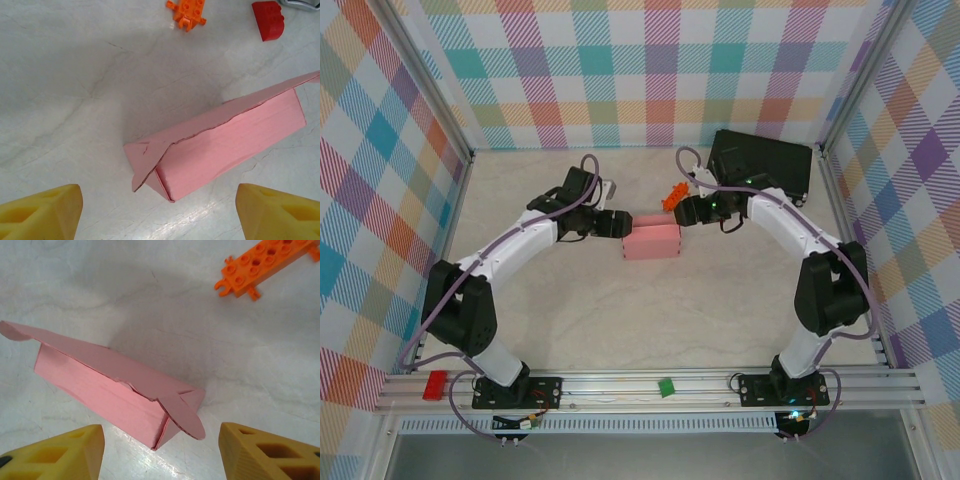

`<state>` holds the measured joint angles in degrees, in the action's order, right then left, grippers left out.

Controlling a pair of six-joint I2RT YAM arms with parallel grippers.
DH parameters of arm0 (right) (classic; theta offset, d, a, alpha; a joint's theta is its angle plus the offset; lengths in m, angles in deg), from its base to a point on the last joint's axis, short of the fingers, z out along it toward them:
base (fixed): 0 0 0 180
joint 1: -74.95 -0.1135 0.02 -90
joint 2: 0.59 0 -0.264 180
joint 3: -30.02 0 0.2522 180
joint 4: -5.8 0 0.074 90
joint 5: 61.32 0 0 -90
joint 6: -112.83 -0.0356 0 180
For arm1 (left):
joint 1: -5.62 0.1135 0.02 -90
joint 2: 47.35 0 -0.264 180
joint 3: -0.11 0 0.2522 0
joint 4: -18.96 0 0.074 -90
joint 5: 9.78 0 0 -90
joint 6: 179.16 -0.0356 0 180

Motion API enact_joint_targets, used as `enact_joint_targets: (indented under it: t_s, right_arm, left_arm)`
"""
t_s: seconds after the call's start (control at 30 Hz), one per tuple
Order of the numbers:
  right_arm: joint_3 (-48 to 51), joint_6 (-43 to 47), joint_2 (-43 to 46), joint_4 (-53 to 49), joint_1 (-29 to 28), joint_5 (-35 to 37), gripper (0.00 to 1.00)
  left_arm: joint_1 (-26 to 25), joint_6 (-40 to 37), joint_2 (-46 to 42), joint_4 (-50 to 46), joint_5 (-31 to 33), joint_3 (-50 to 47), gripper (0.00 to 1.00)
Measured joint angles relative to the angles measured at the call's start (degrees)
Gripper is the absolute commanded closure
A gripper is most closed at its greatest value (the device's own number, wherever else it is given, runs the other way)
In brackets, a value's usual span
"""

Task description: Fold the paper box

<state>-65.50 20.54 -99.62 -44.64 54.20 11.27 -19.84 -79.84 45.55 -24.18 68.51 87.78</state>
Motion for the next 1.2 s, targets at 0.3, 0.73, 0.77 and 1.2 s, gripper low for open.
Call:
enact_joint_targets:
  t_s: [0.3, 0.73, 0.77, 1.2]
  right_arm:
    - [-0.02, 0.22, -0.94, -1.14, 0.00, -1.14, 0.42]
    - [-0.44, 0.20, -2.32, -1.09, -0.04, -1.97, 0.46]
    - [-0.46, 0.20, -2.43, -1.11, -0.04, -2.01, 0.47]
    - [-0.87, 0.00, -2.51, -1.14, -0.04, -2.64, 0.55]
  left_arm:
    - [0.04, -0.39, 0.87, -0.66, -2.14, 0.39, 0.31]
    - [0.07, -0.42, 2.97, -0.50, -2.84, 1.75, 0.35]
    - [0.04, -0.42, 3.04, -0.48, -2.84, 1.90, 0.36]
    - [0.07, -0.50, 3.30, -0.50, -4.85, 2.16, 0.51]
